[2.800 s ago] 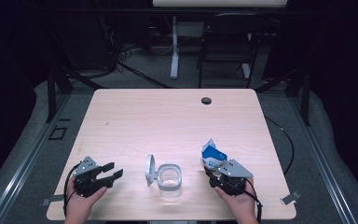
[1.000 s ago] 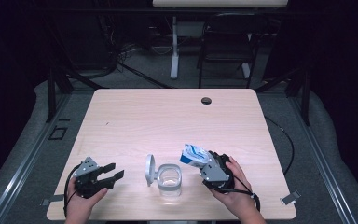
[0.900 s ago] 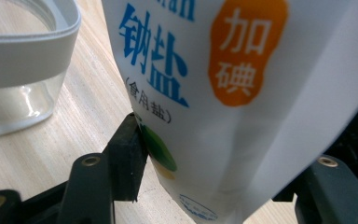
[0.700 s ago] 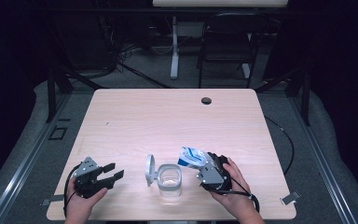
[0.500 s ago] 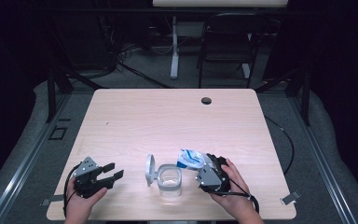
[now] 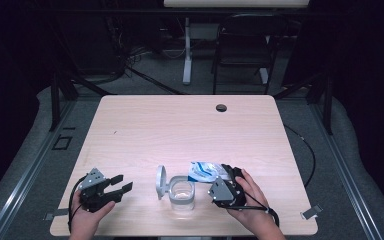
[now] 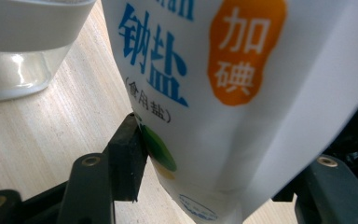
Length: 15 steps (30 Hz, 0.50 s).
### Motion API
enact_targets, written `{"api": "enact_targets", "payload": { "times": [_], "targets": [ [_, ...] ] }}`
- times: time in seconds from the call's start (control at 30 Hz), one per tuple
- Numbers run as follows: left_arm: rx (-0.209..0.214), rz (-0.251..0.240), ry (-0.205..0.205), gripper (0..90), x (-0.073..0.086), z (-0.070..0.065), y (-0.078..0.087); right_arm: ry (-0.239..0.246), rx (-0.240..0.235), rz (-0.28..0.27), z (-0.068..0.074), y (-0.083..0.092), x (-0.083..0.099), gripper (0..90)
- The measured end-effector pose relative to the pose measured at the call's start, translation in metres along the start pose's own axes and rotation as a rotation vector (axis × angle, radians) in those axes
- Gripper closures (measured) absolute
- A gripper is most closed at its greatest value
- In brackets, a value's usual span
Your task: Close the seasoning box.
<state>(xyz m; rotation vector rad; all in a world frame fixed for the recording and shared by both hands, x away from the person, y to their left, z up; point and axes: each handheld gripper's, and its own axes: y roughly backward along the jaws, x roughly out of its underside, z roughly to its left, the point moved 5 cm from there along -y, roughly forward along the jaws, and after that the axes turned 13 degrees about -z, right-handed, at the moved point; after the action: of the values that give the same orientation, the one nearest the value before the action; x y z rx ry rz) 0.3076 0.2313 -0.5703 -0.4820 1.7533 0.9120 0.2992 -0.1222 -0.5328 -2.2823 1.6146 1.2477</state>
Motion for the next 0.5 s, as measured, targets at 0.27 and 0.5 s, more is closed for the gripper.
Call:
{"api": "enact_targets", "payload": {
  "times": [0.27, 0.5],
  "targets": [
    [-0.003, -0.006, -0.002, 48.7, 0.0003, 0.0001, -0.0005, 0.061, -0.01, 0.019, -0.0026, 0.0045, -0.0031, 42.0],
    [-0.007, -0.006, -0.001, 48.7, 0.0001, 0.0007, 0.0, 0.075, -0.043, 0.019, -0.0019, 0.0047, -0.0059, 42.2]
  ]
}}
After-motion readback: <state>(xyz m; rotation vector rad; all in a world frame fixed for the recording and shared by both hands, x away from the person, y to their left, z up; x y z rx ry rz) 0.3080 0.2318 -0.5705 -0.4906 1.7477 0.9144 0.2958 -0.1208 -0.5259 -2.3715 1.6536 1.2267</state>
